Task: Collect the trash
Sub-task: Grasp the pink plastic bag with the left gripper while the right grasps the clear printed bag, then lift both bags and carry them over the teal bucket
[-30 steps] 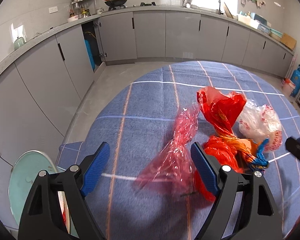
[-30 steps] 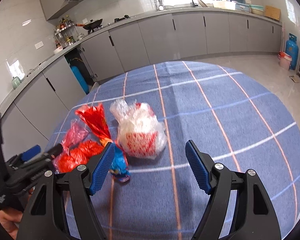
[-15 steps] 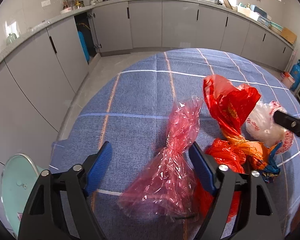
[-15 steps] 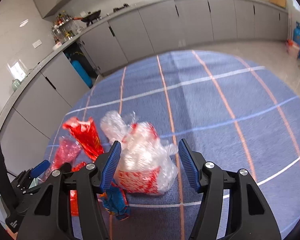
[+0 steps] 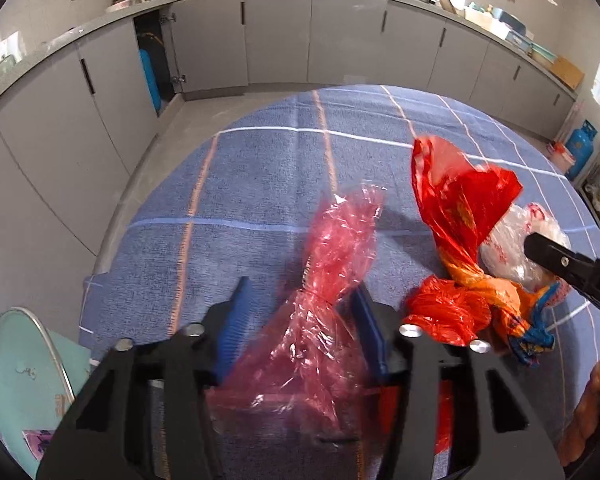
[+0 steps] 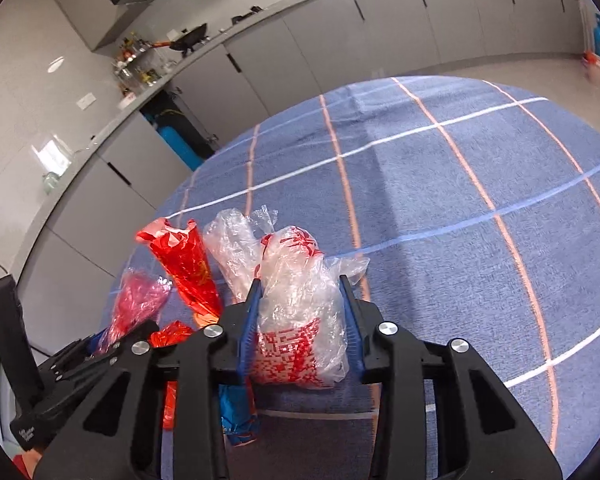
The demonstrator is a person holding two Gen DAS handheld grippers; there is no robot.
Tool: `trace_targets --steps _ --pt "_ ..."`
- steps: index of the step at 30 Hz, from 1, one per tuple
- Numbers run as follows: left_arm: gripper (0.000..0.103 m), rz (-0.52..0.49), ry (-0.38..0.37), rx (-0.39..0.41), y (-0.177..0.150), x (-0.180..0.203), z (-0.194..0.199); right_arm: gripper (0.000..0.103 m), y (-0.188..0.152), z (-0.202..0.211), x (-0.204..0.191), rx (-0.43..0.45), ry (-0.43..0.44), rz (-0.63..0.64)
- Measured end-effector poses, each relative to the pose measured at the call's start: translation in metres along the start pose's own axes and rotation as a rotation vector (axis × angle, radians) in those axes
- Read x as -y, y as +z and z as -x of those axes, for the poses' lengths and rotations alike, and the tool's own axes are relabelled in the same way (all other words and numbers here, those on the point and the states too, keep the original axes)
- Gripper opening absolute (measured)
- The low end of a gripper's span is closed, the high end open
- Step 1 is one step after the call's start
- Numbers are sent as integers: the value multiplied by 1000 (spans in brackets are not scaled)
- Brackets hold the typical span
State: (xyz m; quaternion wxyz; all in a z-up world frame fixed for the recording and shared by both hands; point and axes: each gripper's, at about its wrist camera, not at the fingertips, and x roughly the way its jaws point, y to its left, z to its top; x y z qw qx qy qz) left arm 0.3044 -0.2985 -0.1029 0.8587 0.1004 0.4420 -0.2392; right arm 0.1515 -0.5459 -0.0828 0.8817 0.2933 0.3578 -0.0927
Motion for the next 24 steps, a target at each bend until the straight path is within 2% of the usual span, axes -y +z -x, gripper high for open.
trace_targets --steps 2,6,10,14,18,24 --pt "40 8 -17 7 -1 -1 1 33 0 3 2 15 19 -14" --pt "37 55 -28 42 -1 -6 10 32 3 25 7 120 33 -33" --pt "38 69 -40 109 -2 -5 30 32 2 51 6 248 2 -24" --pt "38 73 -33 181 3 -5 61 32 -4 66 7 308 -53 -19" --pt "38 78 -36 181 -2 -10 79 32 -7 78 16 305 -65 -64" --pt "38 37 -22 163 -28 -1 100 32 -35 95 9 259 -44 -70"
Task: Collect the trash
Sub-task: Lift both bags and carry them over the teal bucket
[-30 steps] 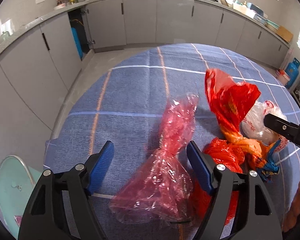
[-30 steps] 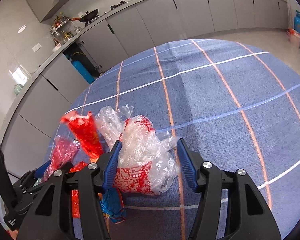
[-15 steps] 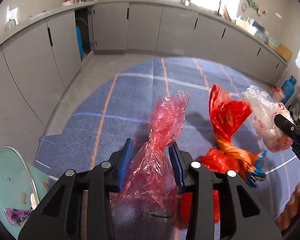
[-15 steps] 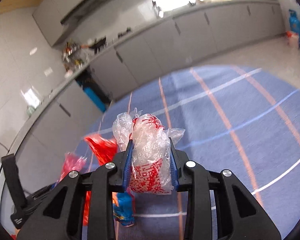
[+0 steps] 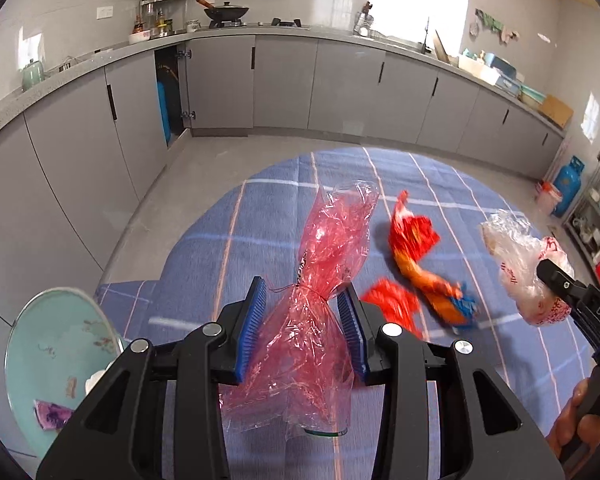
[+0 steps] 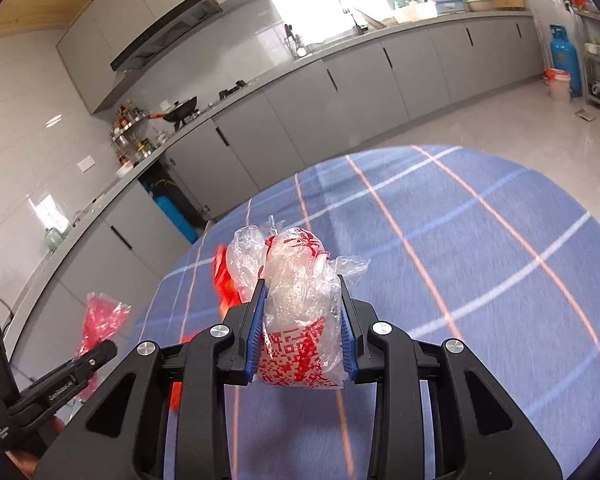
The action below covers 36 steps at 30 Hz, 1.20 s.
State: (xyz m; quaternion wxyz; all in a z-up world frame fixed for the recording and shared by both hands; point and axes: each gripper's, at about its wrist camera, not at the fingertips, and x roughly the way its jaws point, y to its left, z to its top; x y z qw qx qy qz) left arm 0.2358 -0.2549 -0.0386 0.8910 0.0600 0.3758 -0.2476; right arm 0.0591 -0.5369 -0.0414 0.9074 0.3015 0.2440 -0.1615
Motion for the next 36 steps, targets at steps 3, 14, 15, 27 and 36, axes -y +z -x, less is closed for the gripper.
trace_targets --steps 3,14,15,27,36 --pt "38 5 7 -15 -15 -2 11 33 -13 10 -8 -18 8 -1" --pt "38 45 8 -18 -53 -27 45 33 -54 33 -62 -62 76 49" --pt "38 48 12 -16 -55 -31 48 33 -57 34 -65 -65 82 55" --pt "38 105 87 -2 -76 -75 75 33 -88 42 -126 -114 160 160" --pt "38 151 123 12 -83 -104 87 33 -103 43 -172 -130 213 246"
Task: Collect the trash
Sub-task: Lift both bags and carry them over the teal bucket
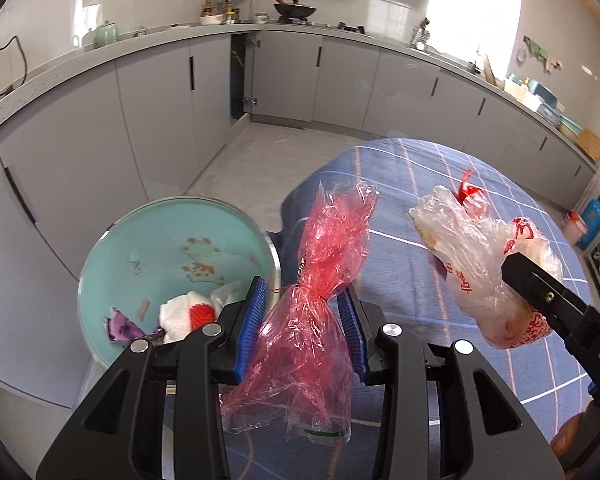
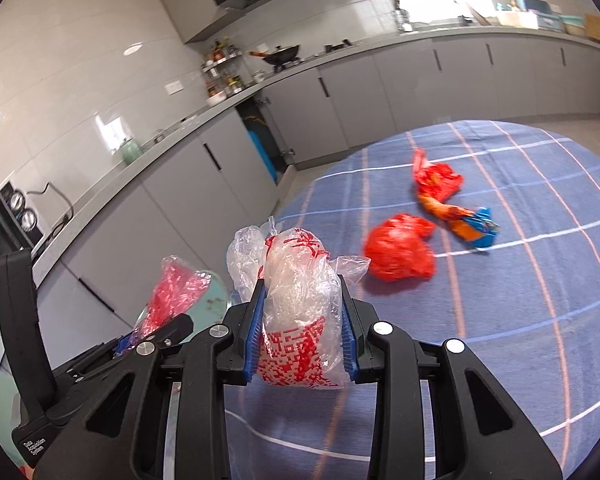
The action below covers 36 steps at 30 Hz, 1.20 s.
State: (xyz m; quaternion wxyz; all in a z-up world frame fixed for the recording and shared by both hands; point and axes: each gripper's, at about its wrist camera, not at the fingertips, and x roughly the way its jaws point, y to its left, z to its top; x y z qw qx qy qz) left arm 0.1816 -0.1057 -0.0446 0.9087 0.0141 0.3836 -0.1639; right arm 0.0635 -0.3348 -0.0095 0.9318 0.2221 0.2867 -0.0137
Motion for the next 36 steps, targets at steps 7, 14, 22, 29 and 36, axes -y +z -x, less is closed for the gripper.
trace_targets --steps 7,14,22,29,36 --pt "38 45 42 7 -2 -30 6 33 -1 -12 -38 -16 54 67" --pt "38 94 75 1 -6 -58 7 33 -6 -25 -72 -41 100 116" --pt "38 140 94 1 -8 -81 9 33 -15 -38 -96 -74 122 141" --pt "38 181 106 -4 -14 -105 8 33 -25 -47 -116 -103 135 167" --pt "38 208 117 -4 -14 -122 7 33 -31 -58 -132 -123 144 190"
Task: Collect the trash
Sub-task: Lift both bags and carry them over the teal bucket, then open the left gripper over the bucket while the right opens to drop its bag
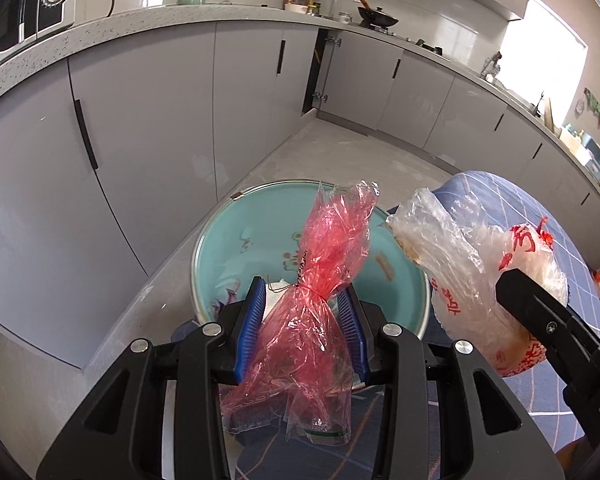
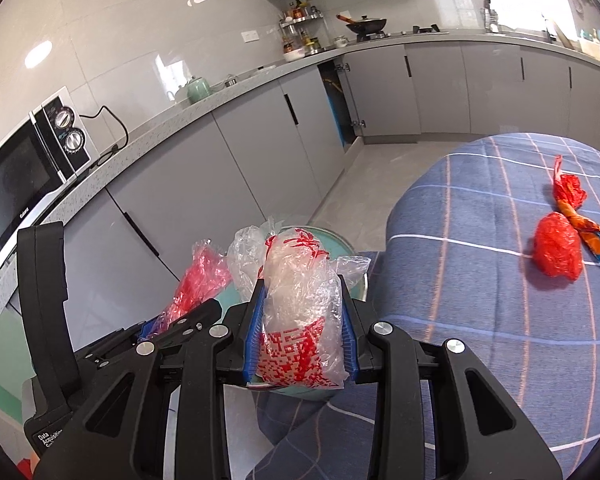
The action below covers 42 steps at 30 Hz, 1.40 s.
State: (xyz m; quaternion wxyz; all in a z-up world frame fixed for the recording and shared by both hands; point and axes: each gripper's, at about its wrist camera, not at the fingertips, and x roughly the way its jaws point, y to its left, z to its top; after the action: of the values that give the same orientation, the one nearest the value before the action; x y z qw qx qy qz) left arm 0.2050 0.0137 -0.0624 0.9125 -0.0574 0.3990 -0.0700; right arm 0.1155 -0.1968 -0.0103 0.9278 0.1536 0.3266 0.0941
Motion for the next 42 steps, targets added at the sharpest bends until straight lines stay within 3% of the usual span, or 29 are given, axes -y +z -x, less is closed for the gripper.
trace_targets --steps 16,42 --pt "38 28 28 -7 4 -9 -5 33 6 -33 -7 -42 7 2" --pt "38 5 96 -149 23 -7 -83 34 14 -112 16 -174 -16 -91"
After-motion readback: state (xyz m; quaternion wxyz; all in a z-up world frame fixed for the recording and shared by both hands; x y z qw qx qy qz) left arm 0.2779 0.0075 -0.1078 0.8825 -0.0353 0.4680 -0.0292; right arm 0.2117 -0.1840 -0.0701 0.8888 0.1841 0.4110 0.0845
